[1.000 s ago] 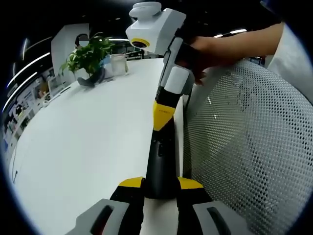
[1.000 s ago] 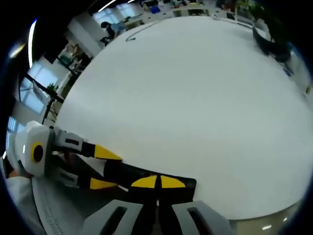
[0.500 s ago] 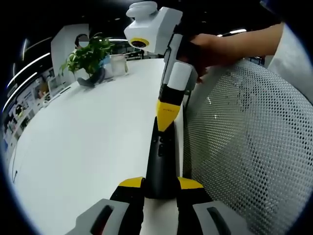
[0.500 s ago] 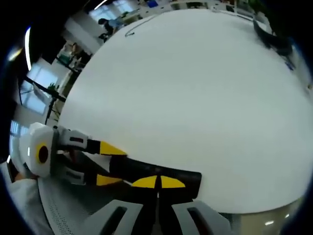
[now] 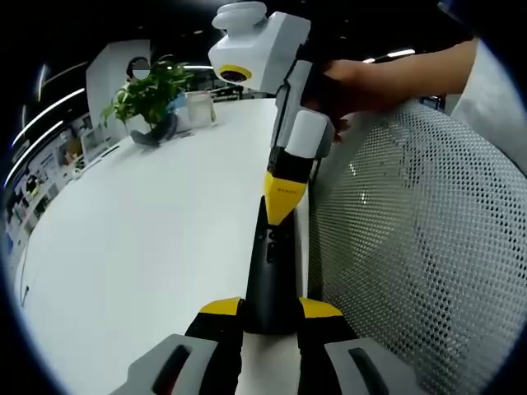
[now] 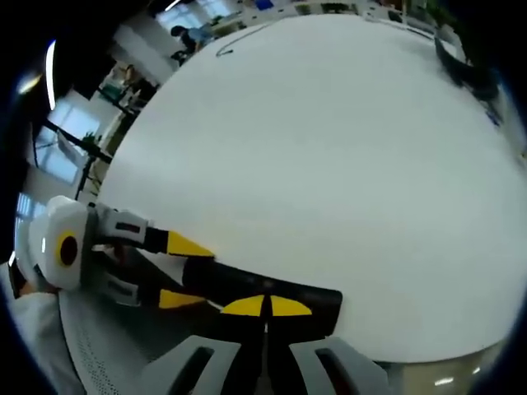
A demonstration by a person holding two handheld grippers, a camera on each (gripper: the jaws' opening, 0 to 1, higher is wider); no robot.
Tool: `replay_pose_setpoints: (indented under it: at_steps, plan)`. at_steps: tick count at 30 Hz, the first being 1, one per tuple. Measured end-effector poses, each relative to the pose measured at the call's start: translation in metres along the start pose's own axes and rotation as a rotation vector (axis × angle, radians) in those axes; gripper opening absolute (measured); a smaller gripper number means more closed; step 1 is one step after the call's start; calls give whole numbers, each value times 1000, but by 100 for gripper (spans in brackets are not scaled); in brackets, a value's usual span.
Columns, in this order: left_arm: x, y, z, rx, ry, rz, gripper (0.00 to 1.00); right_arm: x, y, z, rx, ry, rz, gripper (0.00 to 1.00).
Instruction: Press the specified remote control buttons in sequence, fully releasing each button before pressing the next.
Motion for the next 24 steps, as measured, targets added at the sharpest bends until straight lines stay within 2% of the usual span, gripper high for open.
replay_pose_setpoints:
  at_steps: [6, 12, 21, 24]
  plan:
    - [0, 0, 0, 0, -1, -1, 24, -1, -1, -1, -8, 0, 14, 0]
    - [0, -1, 0, 1, 0, -2, 24, -1, -4, 1, 14, -17, -35, 0]
    - [0, -1, 0, 2, 0, -4, 24, -1, -4, 0, 22, -19, -46, 0]
    - [0, 0, 0, 1, 0, -5, 24, -1, -7, 1, 41, -30, -85, 0]
Point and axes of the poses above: the point that each gripper's makers call its tool centre point, and the gripper's own axes: z roughly backward along the fingers, y roughly to its left, x roughly out of its top, the point moved 9 cm from there along z, roughly backward along the fingers, and after that the axes turned 12 degrees about x, right-handed, at the moved point
